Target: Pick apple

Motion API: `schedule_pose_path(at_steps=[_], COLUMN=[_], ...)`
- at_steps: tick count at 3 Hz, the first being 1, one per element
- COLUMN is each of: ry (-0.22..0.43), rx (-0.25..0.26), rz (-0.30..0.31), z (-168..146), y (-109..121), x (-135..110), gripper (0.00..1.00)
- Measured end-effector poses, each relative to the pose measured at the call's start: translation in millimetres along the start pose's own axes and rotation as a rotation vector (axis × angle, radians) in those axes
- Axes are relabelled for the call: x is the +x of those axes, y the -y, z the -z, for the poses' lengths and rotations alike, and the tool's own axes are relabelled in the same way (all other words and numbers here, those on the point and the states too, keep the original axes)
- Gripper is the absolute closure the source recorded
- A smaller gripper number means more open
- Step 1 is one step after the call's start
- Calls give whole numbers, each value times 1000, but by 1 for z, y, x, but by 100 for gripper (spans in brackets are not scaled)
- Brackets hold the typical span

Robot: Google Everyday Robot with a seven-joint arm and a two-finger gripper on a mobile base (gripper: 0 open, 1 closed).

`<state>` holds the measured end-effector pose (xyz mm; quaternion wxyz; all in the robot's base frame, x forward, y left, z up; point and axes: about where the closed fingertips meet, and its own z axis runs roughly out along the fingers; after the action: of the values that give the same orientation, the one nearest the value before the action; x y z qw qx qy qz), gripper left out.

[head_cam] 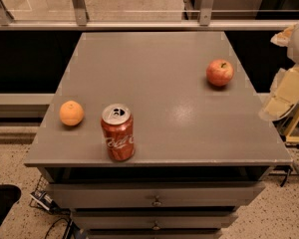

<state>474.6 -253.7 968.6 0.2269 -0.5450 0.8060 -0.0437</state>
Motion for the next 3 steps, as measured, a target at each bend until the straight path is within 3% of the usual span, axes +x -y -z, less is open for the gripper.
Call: schedule_pose_path(at_steps=[1,2,3], ry=[123,369,563], rx=[76,177,254], rz=[-88,-187,-266], z=[-23,-52,-70], y=[33,82,118], x=[16,12,0], gripper=[0,0,0])
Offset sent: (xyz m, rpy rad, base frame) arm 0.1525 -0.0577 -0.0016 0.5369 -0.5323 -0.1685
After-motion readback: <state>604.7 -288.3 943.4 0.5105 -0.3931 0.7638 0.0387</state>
